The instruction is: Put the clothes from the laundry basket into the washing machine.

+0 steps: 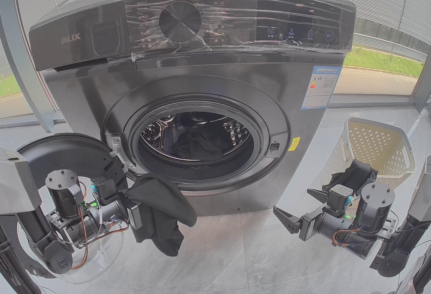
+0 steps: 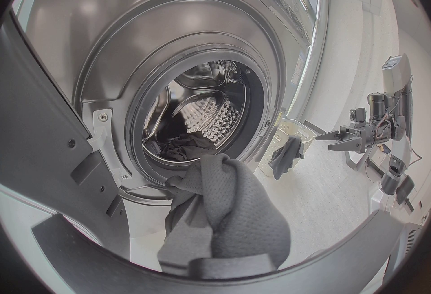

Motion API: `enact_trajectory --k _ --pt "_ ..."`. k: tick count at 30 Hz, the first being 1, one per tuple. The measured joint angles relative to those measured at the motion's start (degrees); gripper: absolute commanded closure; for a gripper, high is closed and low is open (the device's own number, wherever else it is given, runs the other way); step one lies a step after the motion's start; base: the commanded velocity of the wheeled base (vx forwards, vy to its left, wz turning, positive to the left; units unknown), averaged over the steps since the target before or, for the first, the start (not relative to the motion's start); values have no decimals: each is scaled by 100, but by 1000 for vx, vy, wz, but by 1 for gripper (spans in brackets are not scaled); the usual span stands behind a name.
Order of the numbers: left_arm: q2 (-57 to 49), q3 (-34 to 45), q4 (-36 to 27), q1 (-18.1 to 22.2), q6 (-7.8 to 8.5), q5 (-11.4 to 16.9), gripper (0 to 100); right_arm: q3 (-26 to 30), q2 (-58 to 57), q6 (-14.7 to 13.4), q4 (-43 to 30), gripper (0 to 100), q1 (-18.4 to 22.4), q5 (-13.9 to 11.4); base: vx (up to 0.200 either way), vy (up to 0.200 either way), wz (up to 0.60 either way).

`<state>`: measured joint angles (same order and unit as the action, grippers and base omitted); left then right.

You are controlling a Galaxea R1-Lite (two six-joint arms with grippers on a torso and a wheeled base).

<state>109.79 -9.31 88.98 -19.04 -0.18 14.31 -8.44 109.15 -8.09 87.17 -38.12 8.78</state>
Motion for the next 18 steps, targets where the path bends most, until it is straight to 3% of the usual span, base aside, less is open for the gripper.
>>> enact_trajectory --k 9,12,18 --pt "13 22 0 -35 21 0 100 0 18 0 0 0 0 0 0 0 0" --pt "22 13 0 -28 18 0 100 0 16 2 0 0 0 0 200 0 0" --pt "22 9 -2 -48 21 2 100 0 18 0 -2 0 -2 0 0 0 0"
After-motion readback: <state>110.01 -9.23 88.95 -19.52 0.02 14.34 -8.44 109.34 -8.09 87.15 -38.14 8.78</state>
